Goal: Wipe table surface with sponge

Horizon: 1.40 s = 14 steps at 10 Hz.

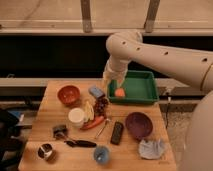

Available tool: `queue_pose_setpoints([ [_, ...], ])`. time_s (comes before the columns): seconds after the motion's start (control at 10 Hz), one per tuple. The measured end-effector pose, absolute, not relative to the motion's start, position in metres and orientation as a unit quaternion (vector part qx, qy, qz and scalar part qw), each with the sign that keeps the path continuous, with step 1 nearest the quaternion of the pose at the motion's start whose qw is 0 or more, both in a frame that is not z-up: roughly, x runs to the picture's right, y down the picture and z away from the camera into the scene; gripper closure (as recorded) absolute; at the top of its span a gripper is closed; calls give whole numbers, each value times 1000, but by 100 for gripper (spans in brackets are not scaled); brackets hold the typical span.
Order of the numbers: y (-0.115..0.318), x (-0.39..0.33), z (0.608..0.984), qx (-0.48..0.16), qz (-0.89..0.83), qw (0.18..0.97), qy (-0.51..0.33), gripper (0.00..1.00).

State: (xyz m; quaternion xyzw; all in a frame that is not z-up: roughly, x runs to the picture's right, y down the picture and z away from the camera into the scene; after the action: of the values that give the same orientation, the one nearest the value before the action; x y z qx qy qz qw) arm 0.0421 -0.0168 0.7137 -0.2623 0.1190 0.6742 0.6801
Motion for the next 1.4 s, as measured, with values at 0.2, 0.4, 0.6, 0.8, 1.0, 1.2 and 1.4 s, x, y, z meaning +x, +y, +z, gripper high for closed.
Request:
queue_pose_setpoints([
  [0.2, -5, 28, 739, -288, 654, 691, 107, 43],
  [0.4, -6, -3, 762, -303, 618, 719, 97, 43],
  [0.6, -16, -43, 779, -304, 560, 766, 85, 43],
  [0.8, -30, -64, 797, -295, 493, 816, 72, 43],
  [1.0, -37, -73, 805, -290, 461, 836, 66, 43],
  [1.2, -37, -70, 806, -289, 458, 838, 69, 43],
  [1.4, -33, -70, 810, -289, 457, 838, 72, 43],
])
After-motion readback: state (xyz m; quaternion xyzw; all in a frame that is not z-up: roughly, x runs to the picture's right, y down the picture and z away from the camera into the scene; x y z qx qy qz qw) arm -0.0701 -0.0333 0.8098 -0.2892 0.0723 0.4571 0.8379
